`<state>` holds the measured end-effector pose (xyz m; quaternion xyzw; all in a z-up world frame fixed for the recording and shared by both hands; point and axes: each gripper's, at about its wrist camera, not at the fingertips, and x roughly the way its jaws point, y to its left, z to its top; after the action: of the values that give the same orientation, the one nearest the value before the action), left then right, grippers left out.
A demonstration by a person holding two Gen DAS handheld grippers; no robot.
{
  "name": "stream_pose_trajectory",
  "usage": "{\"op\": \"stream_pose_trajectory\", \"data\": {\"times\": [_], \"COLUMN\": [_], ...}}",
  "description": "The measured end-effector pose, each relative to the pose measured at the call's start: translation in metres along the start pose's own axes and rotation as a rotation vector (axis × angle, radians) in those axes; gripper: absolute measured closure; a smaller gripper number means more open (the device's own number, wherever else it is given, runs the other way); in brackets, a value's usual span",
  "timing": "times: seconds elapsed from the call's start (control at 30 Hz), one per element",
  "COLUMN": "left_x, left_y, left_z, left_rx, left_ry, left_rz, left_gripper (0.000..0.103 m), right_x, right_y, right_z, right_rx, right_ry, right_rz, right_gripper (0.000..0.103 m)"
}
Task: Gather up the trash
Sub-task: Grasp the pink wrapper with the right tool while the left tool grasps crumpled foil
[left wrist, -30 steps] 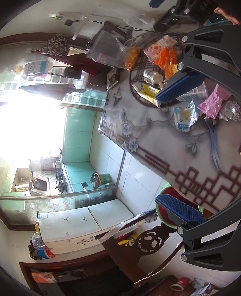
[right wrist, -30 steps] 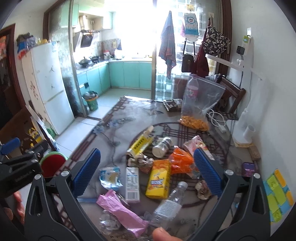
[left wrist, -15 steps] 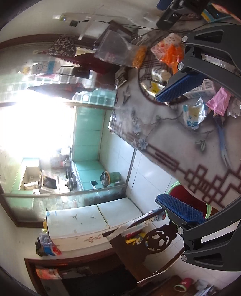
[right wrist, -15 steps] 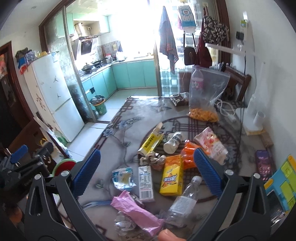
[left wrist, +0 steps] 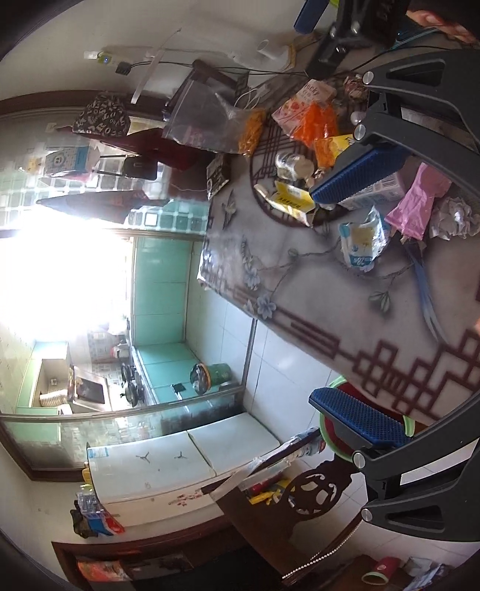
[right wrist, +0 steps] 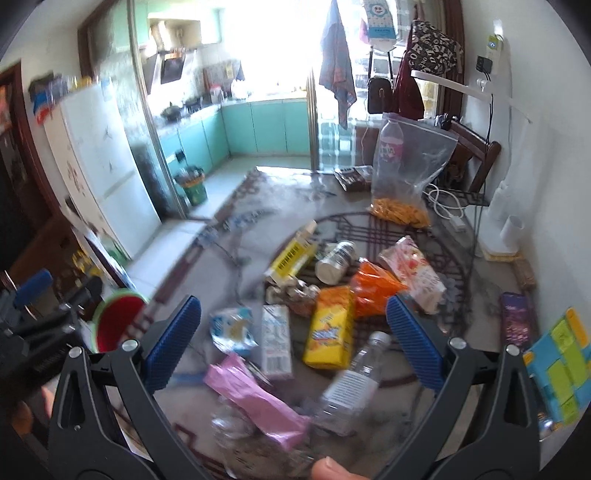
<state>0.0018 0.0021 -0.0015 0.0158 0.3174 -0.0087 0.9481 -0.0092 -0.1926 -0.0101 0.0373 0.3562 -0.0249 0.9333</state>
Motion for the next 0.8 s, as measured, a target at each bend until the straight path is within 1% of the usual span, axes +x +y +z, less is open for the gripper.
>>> {"op": "stream_pose_trajectory", "data": {"times": [0.07,0.1,0.13,0.2,0.23,0.27,0.33,0.43,0.53,0.6,0.63,0.67,0.7,0.73,0.77,0.8], "left_x": [0.003,0.009,0.014,0.025,0.033,0.042,0.055,0.065,0.066,0.065,0.064,0.063,0.064,0.065,0.065,0.065], "left_y": [-0.001,-0.004,-0.006,-0.008,-0.009,-0.011,-0.012,-0.010,-0.004,-0.004,-0.004,-0.004,-0.003,-0.003,-0.001,-0.001], "left_z": [-0.004,-0.010,-0.016,-0.029,-0.039,-0.049,-0.067,-0.086,-0.094,-0.095,-0.095,-0.097,-0.098,-0.100,-0.101,-0.102], "left_rx": [0.009,0.023,0.034,0.039,0.034,0.029,0.019,-0.008,-0.018,-0.009,0.000,0.006,0.012,0.014,0.015,0.017], "left_ry": [0.017,0.043,0.069,0.123,0.166,0.211,0.284,0.332,0.342,0.346,0.349,0.348,0.353,0.360,0.370,0.374], "left_rz": [-0.027,-0.051,-0.066,-0.112,-0.145,-0.170,-0.191,-0.185,-0.163,-0.155,-0.147,-0.140,-0.138,-0.143,-0.149,-0.156], "left_gripper": [0.008,0.008,0.008,0.008,0.008,0.008,0.008,0.008,0.008,0.008,0.008,0.008,0.008,0.008,0.008,0.008], "right_x": [0.002,0.004,0.006,0.019,0.029,0.037,0.049,0.077,0.103,0.121,0.124,0.131,0.140,0.143,0.149,0.151], "right_y": [-0.002,-0.004,-0.008,-0.014,-0.019,-0.022,-0.027,-0.024,-0.005,0.008,0.010,0.012,0.015,0.015,0.016,0.016], "right_z": [-0.006,-0.012,-0.017,-0.032,-0.045,-0.056,-0.077,-0.103,-0.117,-0.124,-0.126,-0.128,-0.128,-0.128,-0.128,-0.131], "right_rx": [-0.020,-0.035,-0.049,-0.082,-0.084,-0.080,-0.069,-0.087,-0.168,-0.216,-0.217,-0.214,-0.210,-0.210,-0.210,-0.209], "right_ry": [0.014,0.019,0.029,0.105,0.170,0.213,0.272,0.352,0.418,0.457,0.467,0.473,0.492,0.503,0.522,0.528], "right_rz": [-0.021,-0.058,-0.062,-0.019,0.017,0.050,0.106,0.137,0.202,0.222,0.230,0.243,0.247,0.251,0.263,0.270], "right_gripper": [0.004,0.004,0.004,0.004,0.004,0.004,0.004,0.006,0.008,0.009,0.011,0.018,0.031,0.038,0.051,0.055]}}
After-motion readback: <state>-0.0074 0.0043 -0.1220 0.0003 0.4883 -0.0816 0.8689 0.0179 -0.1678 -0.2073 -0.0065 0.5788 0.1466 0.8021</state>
